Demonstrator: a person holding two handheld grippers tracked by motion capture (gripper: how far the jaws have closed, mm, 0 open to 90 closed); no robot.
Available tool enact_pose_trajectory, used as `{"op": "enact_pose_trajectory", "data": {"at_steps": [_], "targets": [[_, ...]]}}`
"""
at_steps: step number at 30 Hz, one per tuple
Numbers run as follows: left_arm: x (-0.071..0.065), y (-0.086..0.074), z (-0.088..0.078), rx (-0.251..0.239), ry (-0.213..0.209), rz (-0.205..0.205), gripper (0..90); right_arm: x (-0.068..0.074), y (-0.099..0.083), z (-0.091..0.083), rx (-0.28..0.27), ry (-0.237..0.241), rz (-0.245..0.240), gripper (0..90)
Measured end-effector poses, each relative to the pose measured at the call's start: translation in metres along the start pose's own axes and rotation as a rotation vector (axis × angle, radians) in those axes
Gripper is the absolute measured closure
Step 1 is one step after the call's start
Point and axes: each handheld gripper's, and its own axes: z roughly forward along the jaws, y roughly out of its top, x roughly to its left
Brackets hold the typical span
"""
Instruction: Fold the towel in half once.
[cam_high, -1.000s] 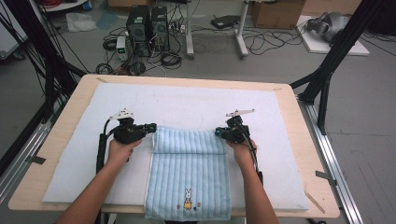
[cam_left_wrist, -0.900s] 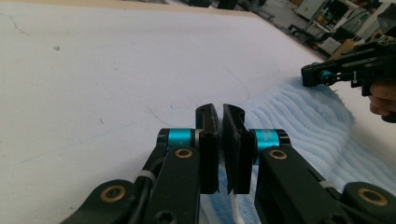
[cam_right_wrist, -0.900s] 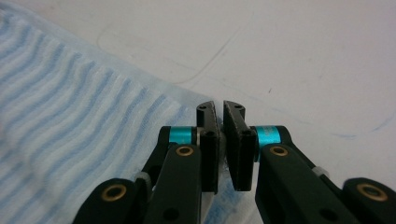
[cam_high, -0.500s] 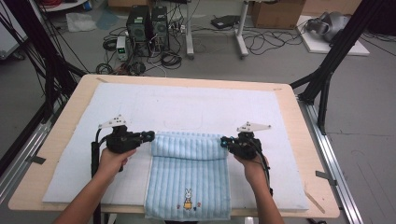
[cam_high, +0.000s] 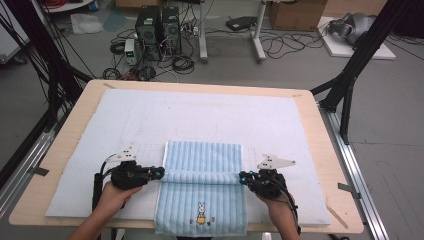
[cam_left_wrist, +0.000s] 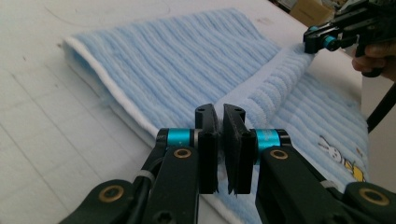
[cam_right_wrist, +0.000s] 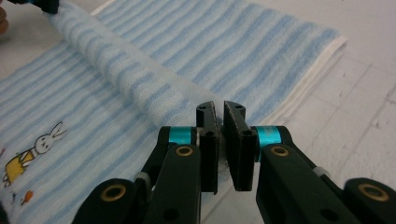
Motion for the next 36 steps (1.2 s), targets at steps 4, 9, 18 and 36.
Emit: {"op": "enact_pose_trajectory", "data": {"at_steps": [4, 9, 18, 36], "targets": [[0.001, -0.001, 0.001, -0.003, 0.032, -0.013, 68.3, 0.002, -0.003, -0.001, 0.006, -0.005, 0.000, 80.8], [0.013, 0.011, -0.007, -0.076, 0.119, -0.037, 55.1, -0.008, 0.004, -0.007, -0.093, 0.012, 0.086, 68.3], [0.048, 0.041, 0.016, -0.057, 0.198, -0.086, 58.0, -0.037, 0.028, 0.030, -0.015, -0.151, 0.099, 66.4], [0.055, 0.045, 0.048, 0.015, 0.276, -0.047, 88.5, -0.044, 0.035, 0.048, -0.013, -0.207, 0.091, 87.9]]}}
